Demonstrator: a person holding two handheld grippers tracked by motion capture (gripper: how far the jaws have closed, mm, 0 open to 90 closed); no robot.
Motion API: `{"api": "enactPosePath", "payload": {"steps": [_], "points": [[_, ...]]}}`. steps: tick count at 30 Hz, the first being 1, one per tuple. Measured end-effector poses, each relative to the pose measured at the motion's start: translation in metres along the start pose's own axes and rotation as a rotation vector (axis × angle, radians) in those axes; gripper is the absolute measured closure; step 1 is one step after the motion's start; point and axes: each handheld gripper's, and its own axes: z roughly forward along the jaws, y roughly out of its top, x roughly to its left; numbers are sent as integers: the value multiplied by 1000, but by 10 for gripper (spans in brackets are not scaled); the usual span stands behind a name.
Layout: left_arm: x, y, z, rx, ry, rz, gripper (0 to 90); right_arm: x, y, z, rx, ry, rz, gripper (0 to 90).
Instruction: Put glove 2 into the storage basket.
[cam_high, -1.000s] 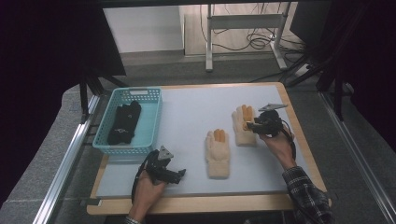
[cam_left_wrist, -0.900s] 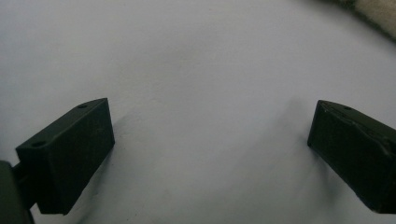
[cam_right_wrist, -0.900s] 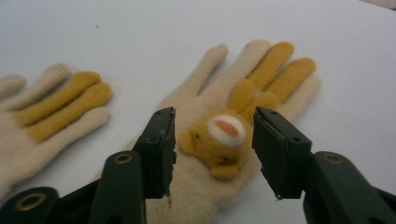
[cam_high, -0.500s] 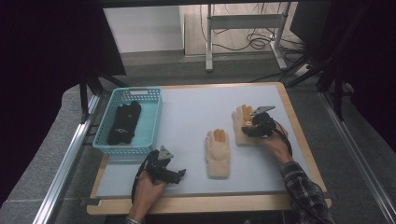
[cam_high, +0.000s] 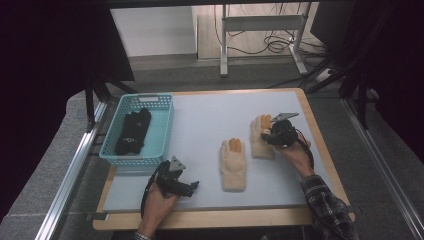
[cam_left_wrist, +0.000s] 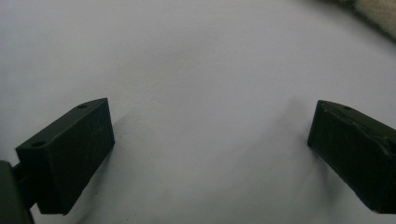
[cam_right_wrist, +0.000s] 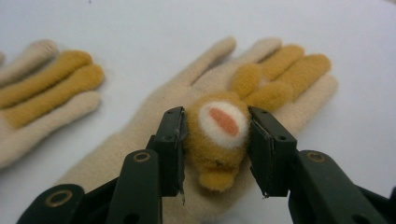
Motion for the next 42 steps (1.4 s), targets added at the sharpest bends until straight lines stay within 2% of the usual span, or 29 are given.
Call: {"api": "enactPosePath", "payload": {"steps": [8,13,14,15,19,25,30,33,35,38,42], "points": [[0,0,0,1,0,0,8,12,10,-29,-44,26,3,580],[0,0,0,1,0,0,7,26,15,-47,-64,59,-3,580],[0,0,0,1,0,0,7,33,18,-55,-74,79,-3,580],[0,0,0,1,0,-1,7,33,18,-55,-74,79,-3,580],[0,0,0,1,1,2,7,49,22,-68,-95,122,3,579],[0,0,0,-1,1,0,7,83,24,-80,-96,186,-5,578],[0,0,0,-1,1,1,8,111,20,-75,-69,241,5,576],[0,0,0,0,1,1,8,123,14,-64,-54,248,3,575],[0,0,0,-1,1,1,8,126,10,-55,-42,252,4,575],[0,0,0,-1,1,0,8,128,4,-44,-27,252,30,574],[0,0,0,-2,1,0,8,131,-1,-35,-19,234,25,562]]}}
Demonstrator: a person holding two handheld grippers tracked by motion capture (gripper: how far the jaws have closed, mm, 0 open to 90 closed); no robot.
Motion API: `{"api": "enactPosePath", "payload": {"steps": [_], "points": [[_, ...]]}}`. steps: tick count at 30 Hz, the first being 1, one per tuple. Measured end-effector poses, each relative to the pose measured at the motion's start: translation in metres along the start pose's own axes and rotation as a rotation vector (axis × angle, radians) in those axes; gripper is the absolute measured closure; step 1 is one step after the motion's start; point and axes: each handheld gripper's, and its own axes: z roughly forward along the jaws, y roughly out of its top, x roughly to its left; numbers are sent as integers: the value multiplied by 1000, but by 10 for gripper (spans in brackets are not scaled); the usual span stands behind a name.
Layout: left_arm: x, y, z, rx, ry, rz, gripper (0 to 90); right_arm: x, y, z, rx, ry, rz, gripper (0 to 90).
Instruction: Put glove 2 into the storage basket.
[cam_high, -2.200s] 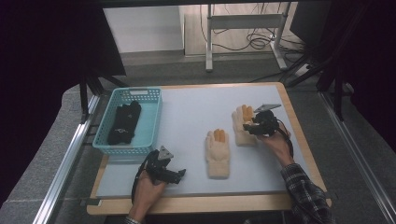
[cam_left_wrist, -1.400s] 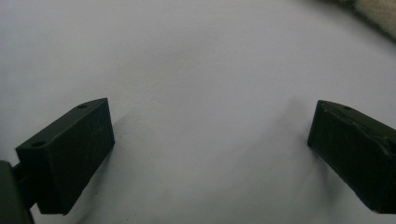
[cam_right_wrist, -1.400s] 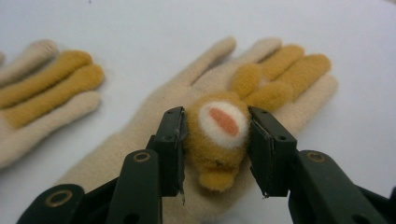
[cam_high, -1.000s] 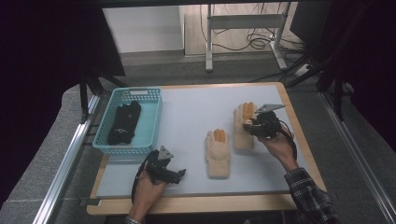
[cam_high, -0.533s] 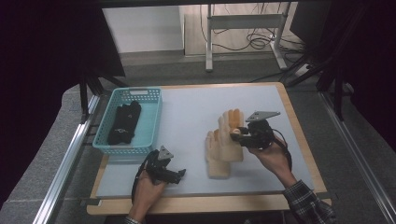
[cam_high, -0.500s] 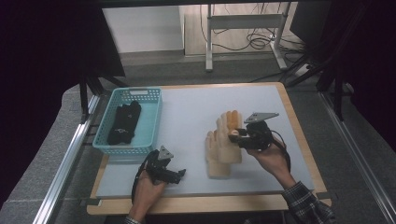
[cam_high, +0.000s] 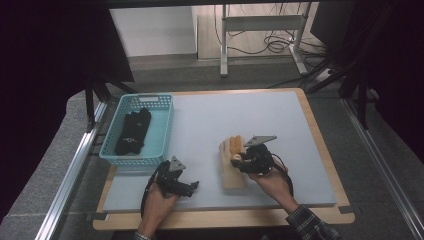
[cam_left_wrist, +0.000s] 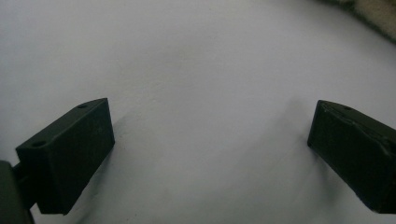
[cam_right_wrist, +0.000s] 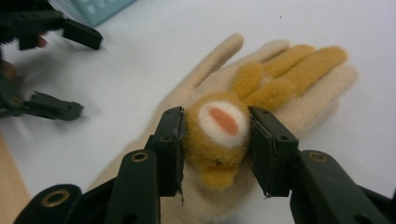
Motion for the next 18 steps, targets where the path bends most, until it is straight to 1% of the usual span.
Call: {"api": "enactPosePath", "payload": {"steps": [3,4,8,11,14,17,18], "points": [[0,0,0,0,0,0,8,-2,-3,5,14,-6,-5,517],[0,0,0,0,0,0,8,-3,-3,5,10,-5,-3,500],[0,0,0,1,1,1,8,-9,1,-9,-31,25,-9,439],[0,0,0,1,1,1,8,-17,3,-22,-58,17,-13,441],[0,0,0,0,1,0,8,-25,-1,-29,-52,11,-11,525],[0,0,0,1,0,1,8,-34,-11,-28,-16,25,7,656],[0,0,0,1,0,1,8,-36,-15,-27,-7,20,5,705]]}}
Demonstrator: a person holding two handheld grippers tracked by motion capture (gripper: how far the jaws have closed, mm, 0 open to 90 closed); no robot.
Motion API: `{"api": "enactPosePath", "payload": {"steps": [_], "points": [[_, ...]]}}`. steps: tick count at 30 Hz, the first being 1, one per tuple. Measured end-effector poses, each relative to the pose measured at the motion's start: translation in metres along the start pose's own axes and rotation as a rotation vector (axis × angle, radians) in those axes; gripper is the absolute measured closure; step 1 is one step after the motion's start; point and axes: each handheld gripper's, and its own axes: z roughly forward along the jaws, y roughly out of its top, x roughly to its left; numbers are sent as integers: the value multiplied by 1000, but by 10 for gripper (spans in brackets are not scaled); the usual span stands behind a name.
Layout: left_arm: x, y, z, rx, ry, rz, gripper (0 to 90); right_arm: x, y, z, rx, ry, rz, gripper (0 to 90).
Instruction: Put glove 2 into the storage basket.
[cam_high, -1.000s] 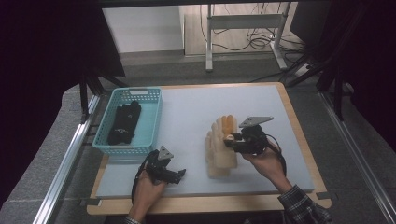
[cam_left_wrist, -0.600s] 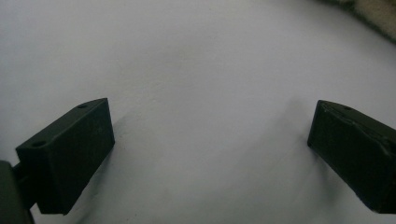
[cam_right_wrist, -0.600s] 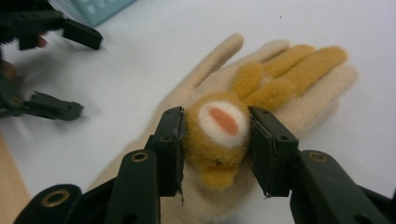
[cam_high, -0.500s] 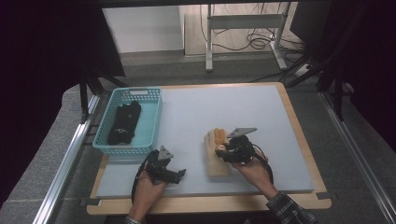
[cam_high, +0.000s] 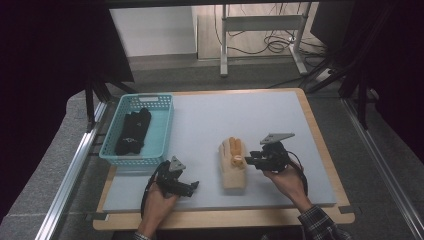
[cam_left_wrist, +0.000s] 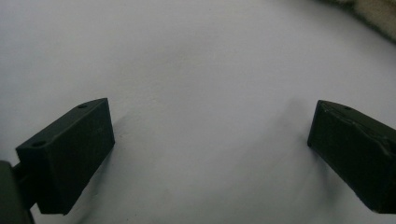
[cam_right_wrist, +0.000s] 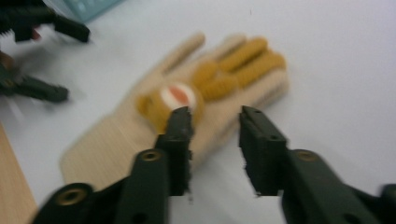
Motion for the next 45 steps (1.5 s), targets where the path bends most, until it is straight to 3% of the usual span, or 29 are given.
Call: {"api": "enactPosePath", "payload": {"steps": [8,20,45], "points": [[0,0,0,1,-1,-1,8,0,-26,13,32,-1,-26,882],[0,0,0,0,0,-1,8,14,-38,30,66,7,-78,888],[-1,-1,-2,-6,3,-18,21,47,-23,59,42,35,-141,888]]}}
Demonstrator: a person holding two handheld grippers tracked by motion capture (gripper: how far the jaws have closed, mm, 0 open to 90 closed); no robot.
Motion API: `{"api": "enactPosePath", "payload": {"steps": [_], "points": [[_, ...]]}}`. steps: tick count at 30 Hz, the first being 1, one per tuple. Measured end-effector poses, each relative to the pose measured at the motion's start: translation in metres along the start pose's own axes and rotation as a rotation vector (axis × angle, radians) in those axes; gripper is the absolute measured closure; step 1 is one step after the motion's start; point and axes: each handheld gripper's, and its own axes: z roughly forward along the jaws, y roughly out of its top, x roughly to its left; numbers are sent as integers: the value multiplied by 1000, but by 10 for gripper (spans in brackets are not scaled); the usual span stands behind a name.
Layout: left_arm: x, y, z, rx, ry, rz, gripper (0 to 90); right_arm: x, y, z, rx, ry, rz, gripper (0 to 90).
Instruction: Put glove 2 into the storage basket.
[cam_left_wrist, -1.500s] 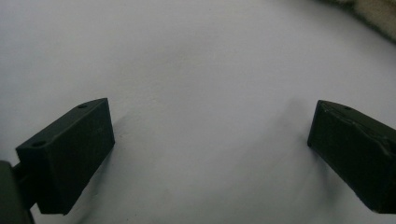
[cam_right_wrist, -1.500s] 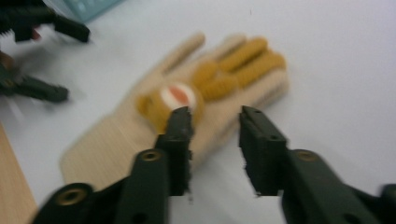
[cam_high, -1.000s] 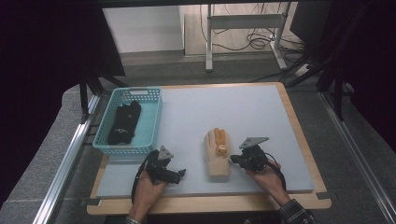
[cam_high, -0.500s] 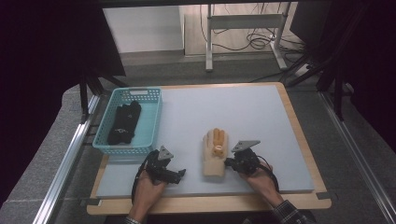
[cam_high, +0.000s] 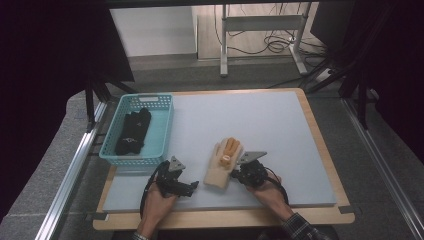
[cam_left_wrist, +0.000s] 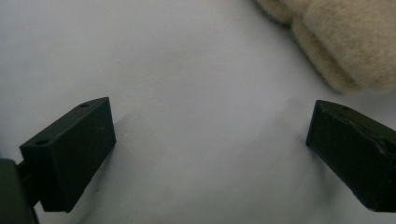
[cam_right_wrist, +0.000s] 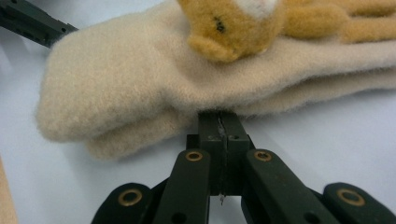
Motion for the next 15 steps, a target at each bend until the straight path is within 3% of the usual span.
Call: {"api": "enactPosePath", "payload": {"steps": [15], "points": [[2,-8,-7,0,-3,4,25,5,12,13,2,-20,-26,888]]}}
